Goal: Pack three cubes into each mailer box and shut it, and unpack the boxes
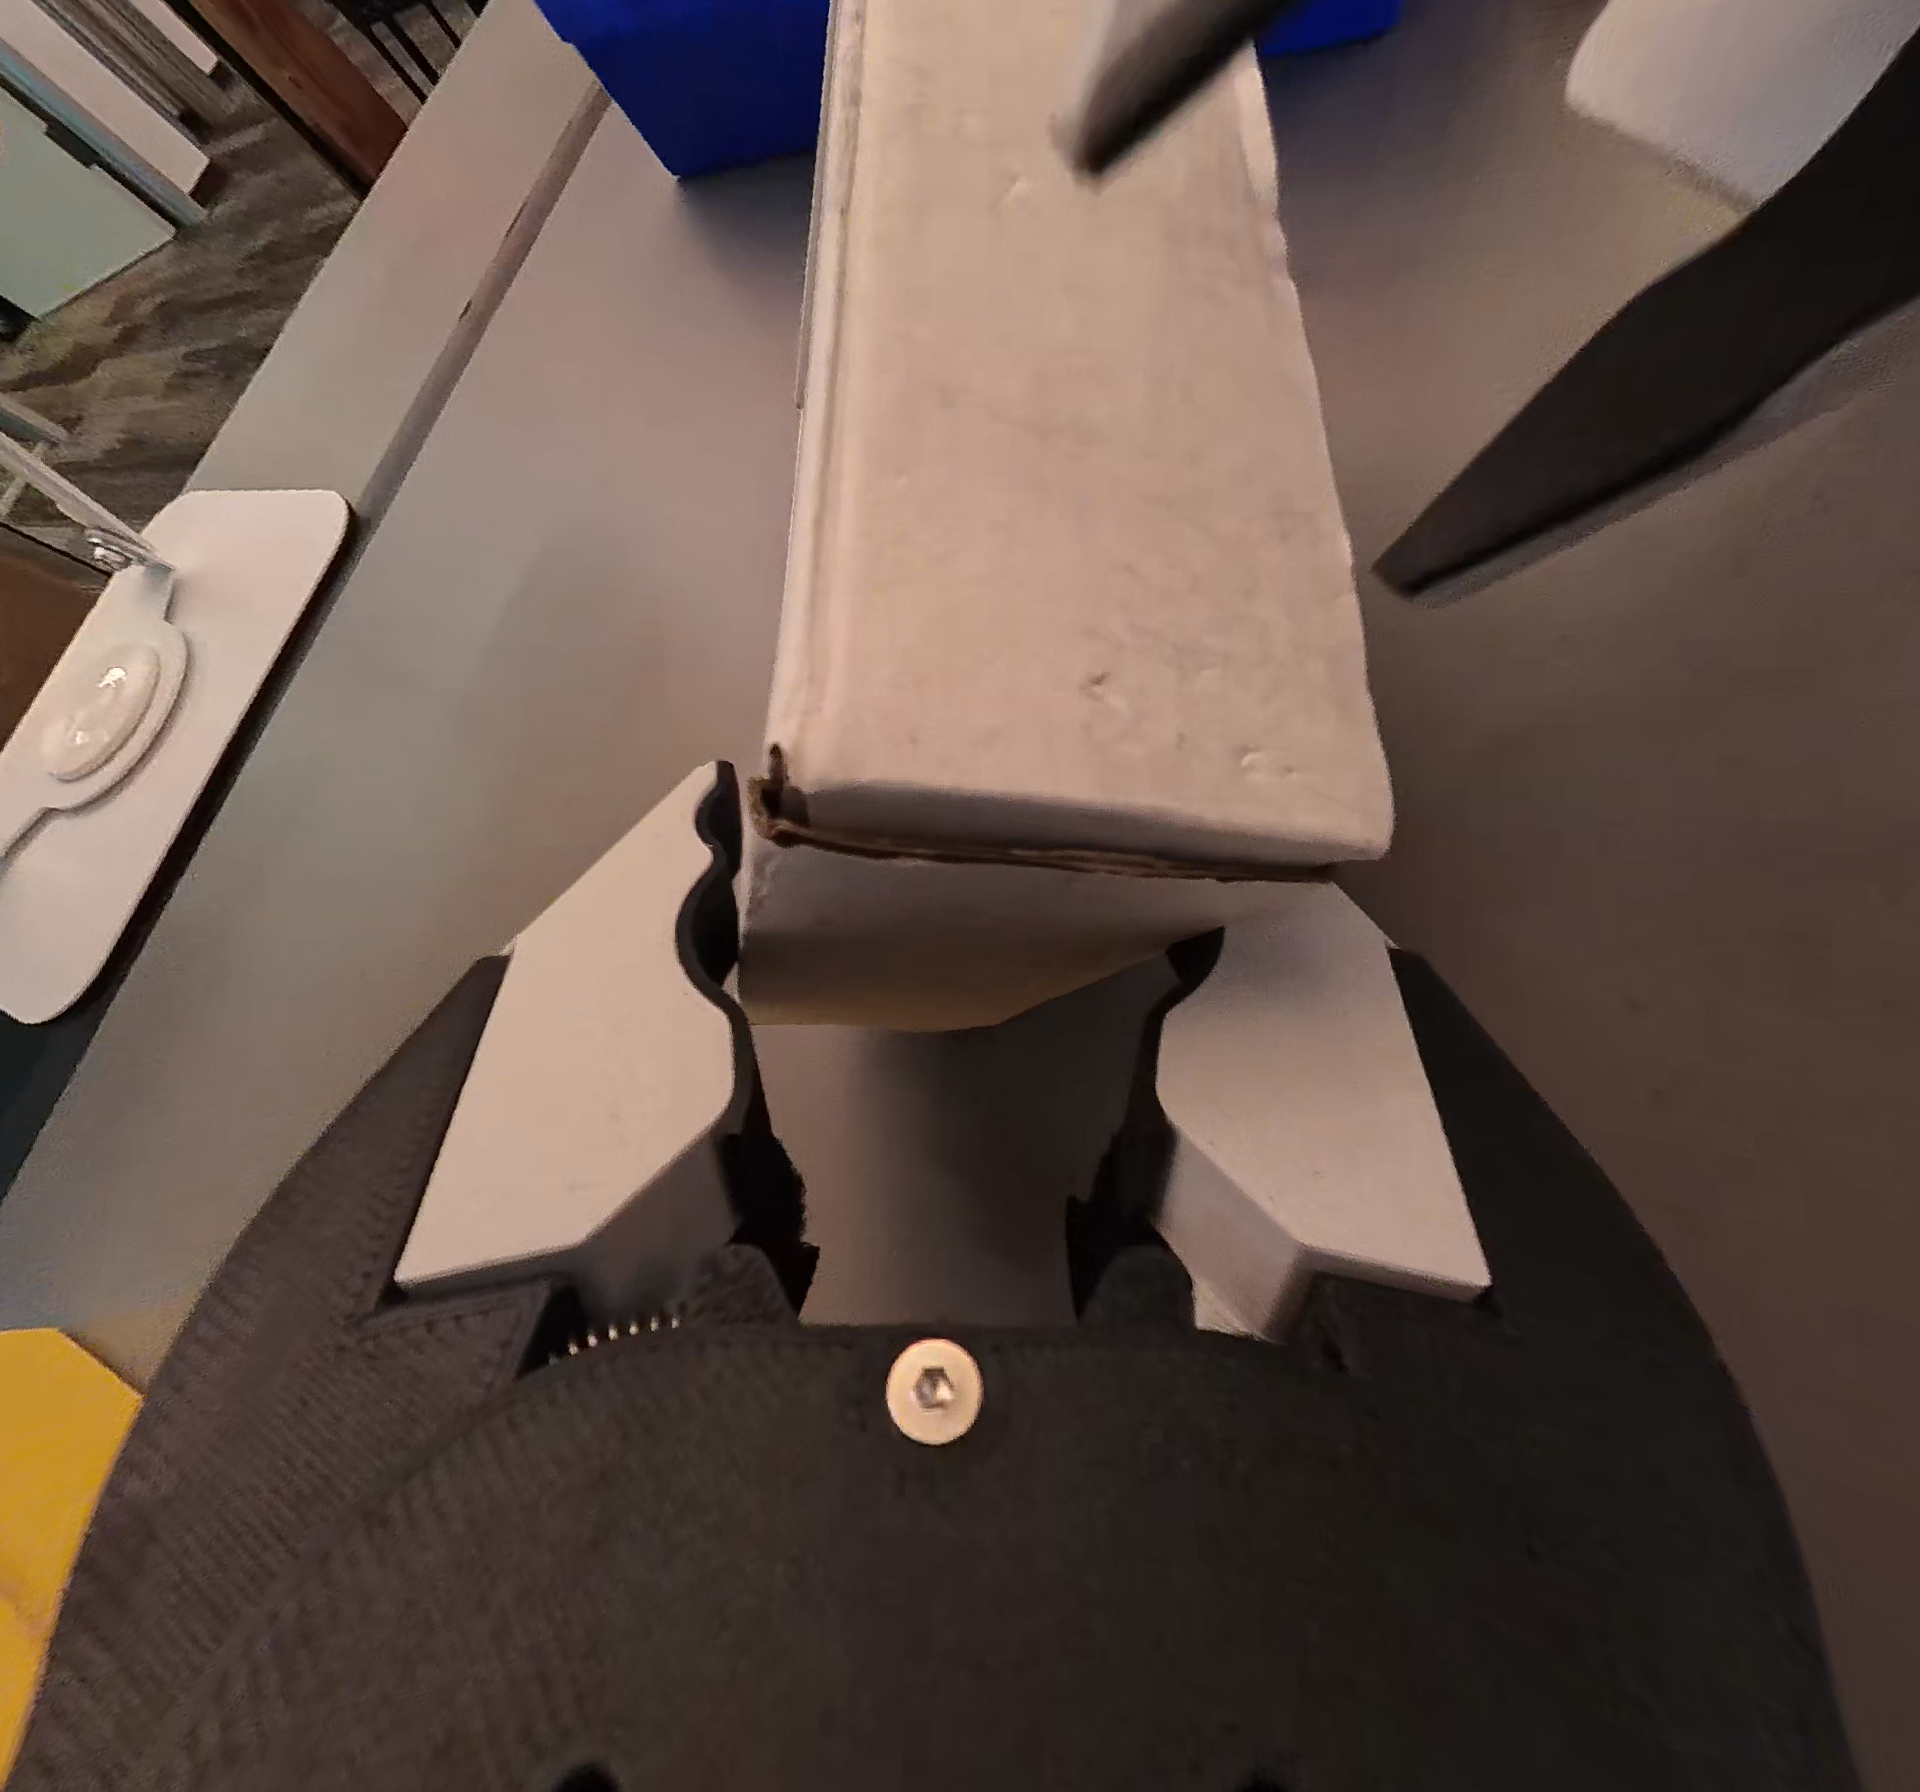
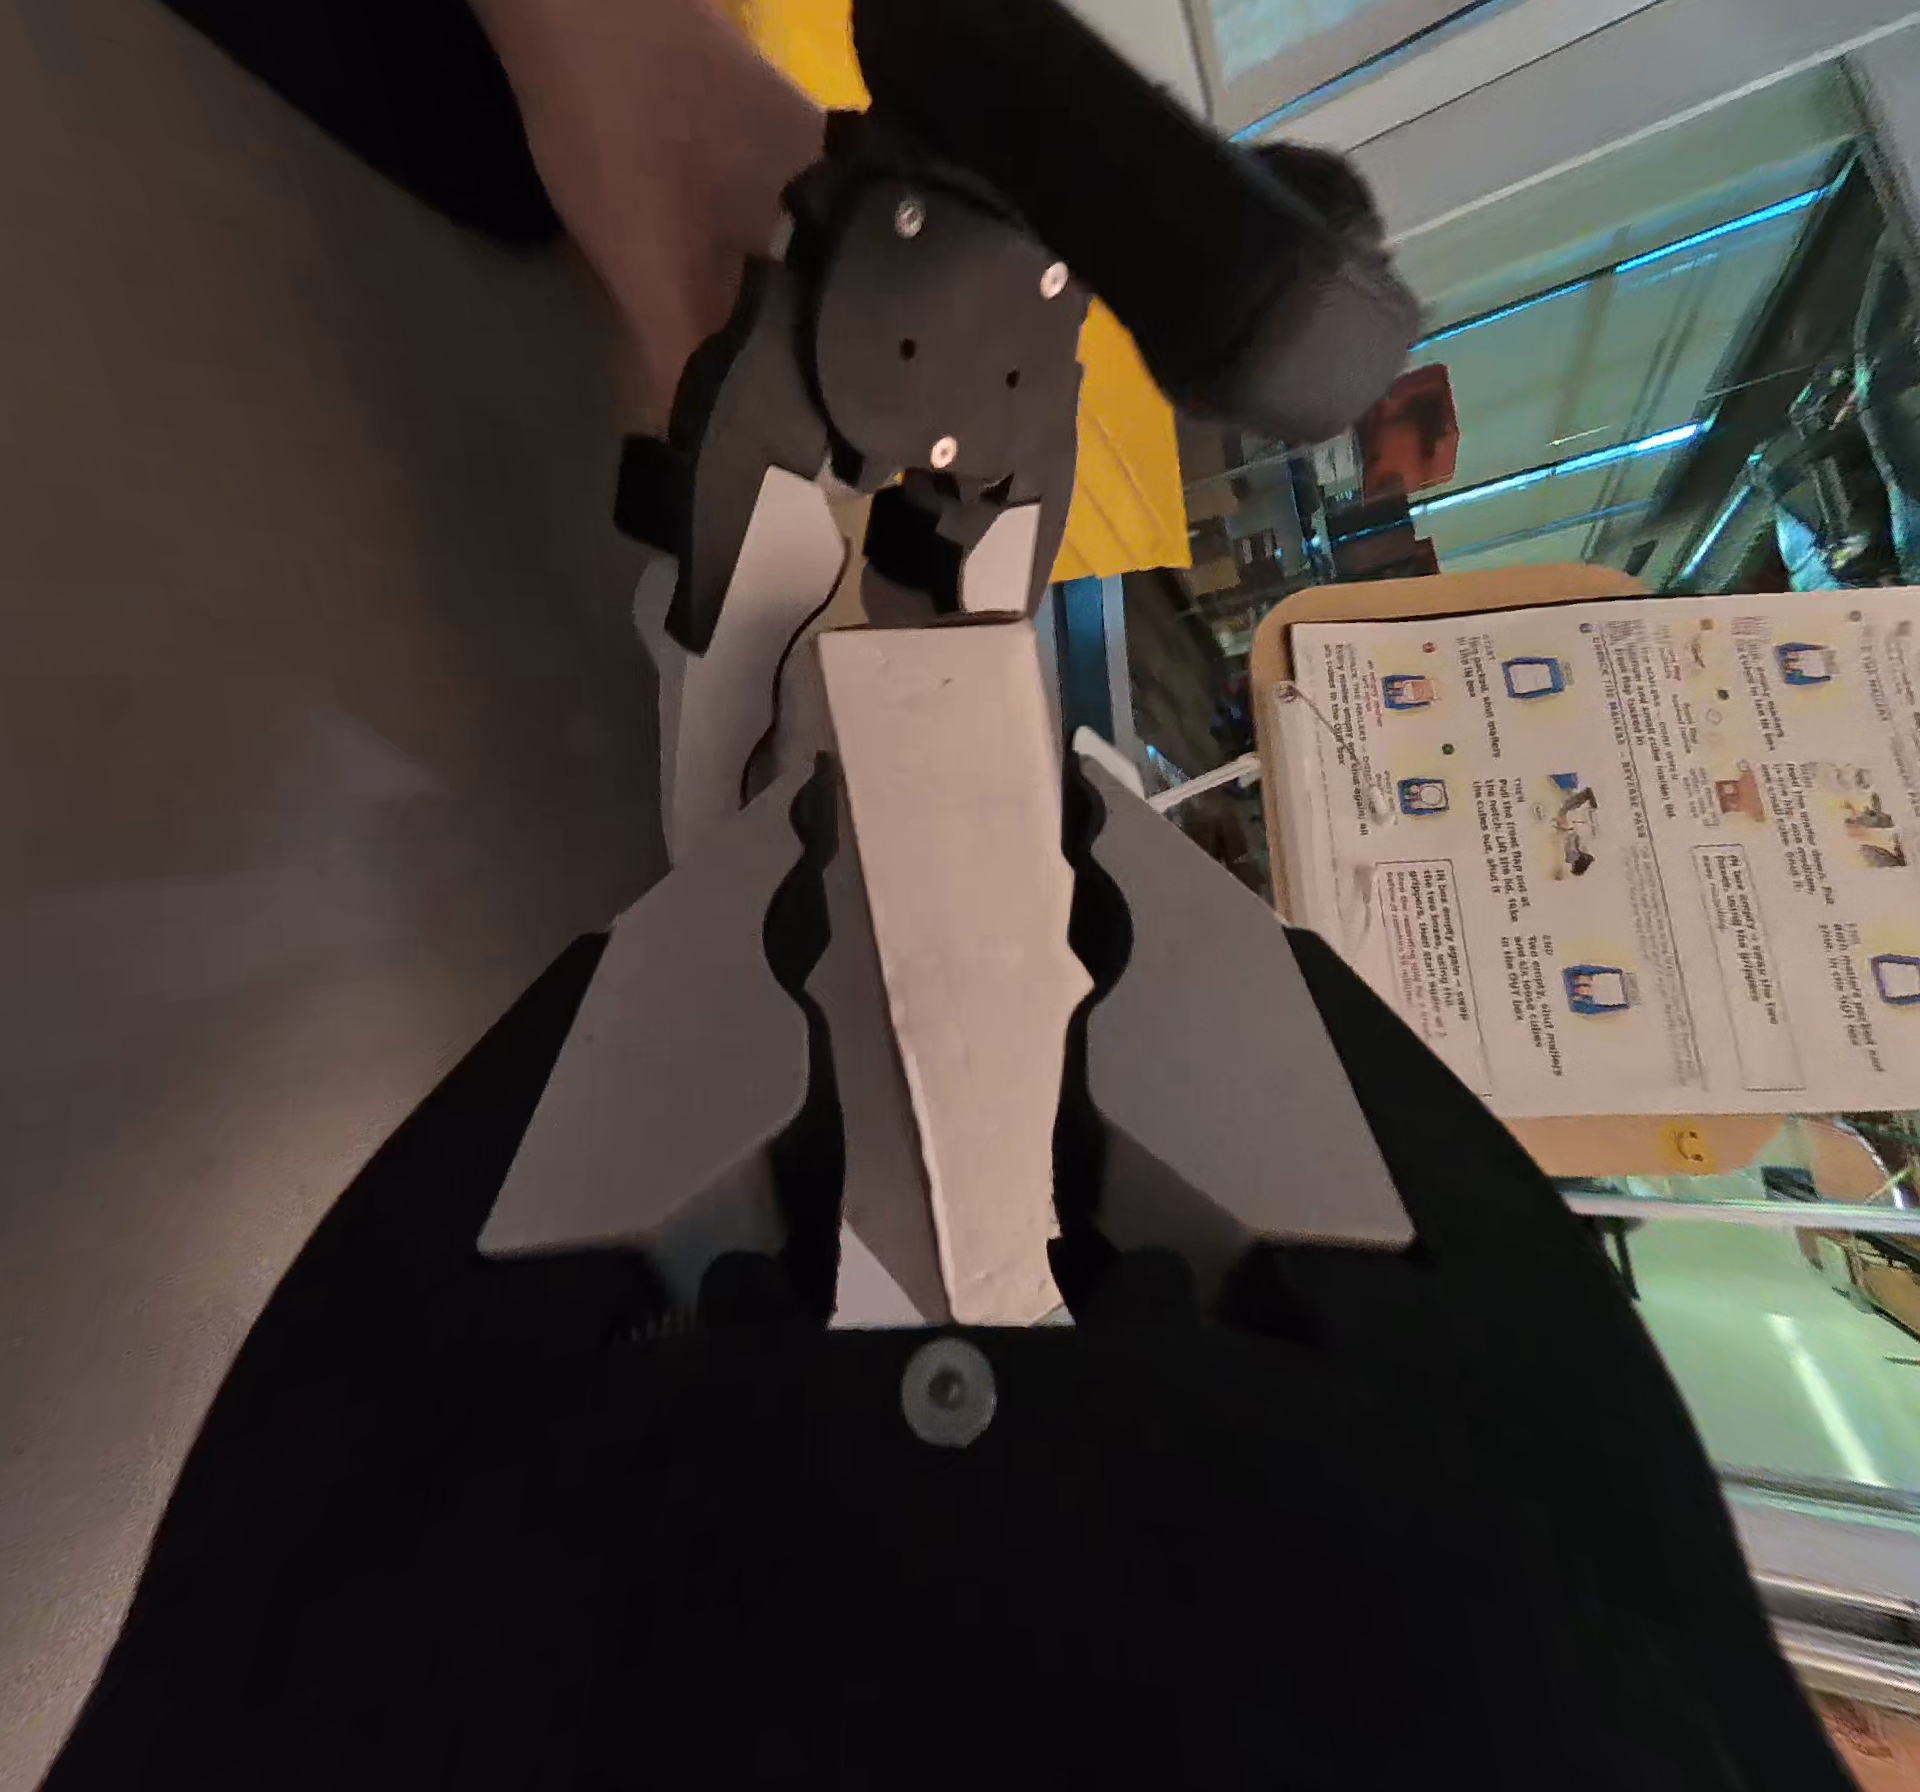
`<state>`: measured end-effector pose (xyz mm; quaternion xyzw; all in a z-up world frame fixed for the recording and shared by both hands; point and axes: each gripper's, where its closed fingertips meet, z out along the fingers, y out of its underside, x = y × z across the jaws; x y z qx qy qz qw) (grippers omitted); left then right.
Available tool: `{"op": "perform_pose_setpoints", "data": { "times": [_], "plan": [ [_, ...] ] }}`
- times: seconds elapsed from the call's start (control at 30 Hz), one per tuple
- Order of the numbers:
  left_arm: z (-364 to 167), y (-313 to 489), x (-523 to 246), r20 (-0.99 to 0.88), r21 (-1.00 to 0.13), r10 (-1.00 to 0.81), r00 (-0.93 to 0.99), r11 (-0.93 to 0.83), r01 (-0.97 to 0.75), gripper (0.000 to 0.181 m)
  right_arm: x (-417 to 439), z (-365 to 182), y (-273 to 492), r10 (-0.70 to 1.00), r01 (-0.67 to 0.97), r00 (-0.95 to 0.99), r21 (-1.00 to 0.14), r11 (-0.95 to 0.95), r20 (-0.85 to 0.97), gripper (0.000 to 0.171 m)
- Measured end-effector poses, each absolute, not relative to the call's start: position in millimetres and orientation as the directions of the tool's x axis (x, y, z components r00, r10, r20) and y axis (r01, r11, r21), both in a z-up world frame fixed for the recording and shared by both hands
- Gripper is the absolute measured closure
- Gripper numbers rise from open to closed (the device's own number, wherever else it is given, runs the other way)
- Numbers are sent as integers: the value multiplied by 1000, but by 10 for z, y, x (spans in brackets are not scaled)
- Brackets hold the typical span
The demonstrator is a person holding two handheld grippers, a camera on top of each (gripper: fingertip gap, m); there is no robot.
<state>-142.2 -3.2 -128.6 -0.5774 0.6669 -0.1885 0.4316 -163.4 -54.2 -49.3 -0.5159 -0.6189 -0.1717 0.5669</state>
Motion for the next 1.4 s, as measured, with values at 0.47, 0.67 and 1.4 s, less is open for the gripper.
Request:
{"op": "perform_pose_setpoints", "data": {
  "times": [0.47,0.67,1.4],
  "plan": [
    [-1290,-26,-1451,-344,-743,-938,52,238,-626,102,-1708,-551,-522,376,835,177,-341,432,909,153],
    [-1298,7,-1463,-369,-728,-927,68,243,-641,105,-1694,-495,-506,324,841,193,-326,432,926,154],
    [-1317,13,-1474,-381,-711,-922,69,244,-660,107,-1617,-450,-434,260,876,154,-253,410,953,160]
  ]
}}
